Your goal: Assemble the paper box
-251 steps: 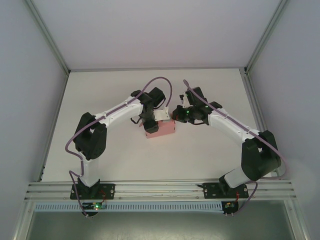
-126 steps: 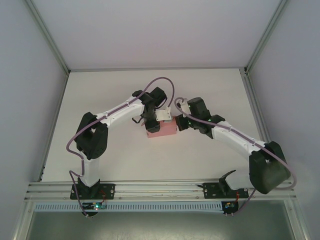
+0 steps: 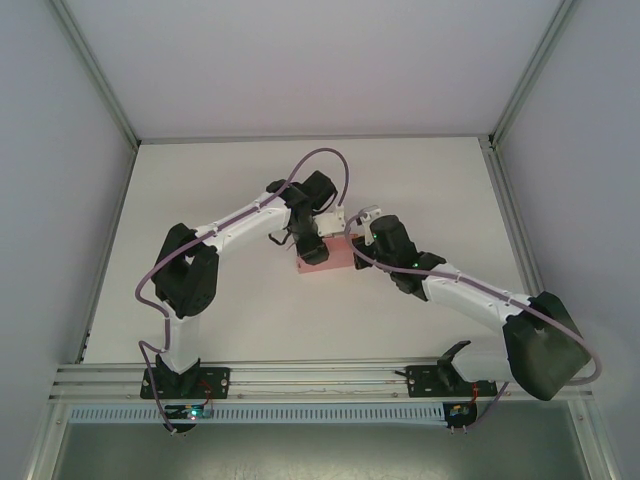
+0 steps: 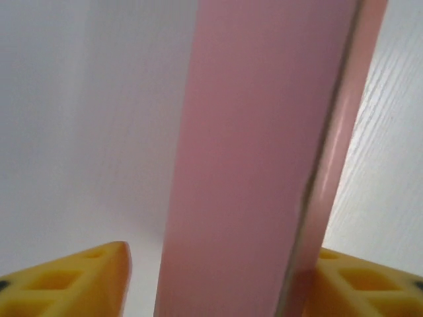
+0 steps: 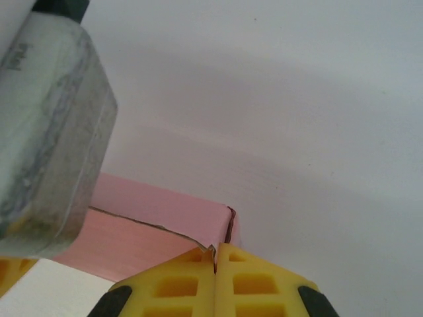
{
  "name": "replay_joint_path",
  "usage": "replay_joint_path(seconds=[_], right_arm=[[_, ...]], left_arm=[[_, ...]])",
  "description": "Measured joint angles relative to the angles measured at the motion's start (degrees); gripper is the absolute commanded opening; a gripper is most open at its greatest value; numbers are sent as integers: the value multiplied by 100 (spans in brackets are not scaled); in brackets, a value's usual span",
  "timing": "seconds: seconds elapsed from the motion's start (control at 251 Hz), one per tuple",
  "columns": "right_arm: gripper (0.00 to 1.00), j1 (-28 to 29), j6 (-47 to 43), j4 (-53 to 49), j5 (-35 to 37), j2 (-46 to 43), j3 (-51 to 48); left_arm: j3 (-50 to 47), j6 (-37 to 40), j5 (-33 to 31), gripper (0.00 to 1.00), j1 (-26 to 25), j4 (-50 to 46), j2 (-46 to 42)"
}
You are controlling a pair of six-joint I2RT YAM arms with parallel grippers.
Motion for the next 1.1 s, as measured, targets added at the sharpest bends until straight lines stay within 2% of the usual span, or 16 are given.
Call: replay_joint_path(seconds=[0.2, 0.391, 0.527, 0.738, 0.966, 1.101], right_arm=[[0, 162, 157, -293, 409, -127, 9], [0, 385, 352, -546, 868, -125, 92], [0, 422, 520, -704, 1038, -55, 197], [0, 455, 608, -942, 1207, 120, 433], [0, 522, 623, -1023, 1228, 142, 481], [0, 546, 621, -1064, 1309, 170, 518]], left_arm=[[-70, -372, -37, 100, 7, 295, -308], [-157, -1097, -446, 100, 13, 407, -957], [-649, -1646, -739, 77, 15, 420, -1462], [-1523, -2240, -933, 65, -63, 420, -1915], [-1362, -2592, -1025, 21, -87, 422, -1626], [-1126, -2826, -1045, 9, -87, 422, -1316]])
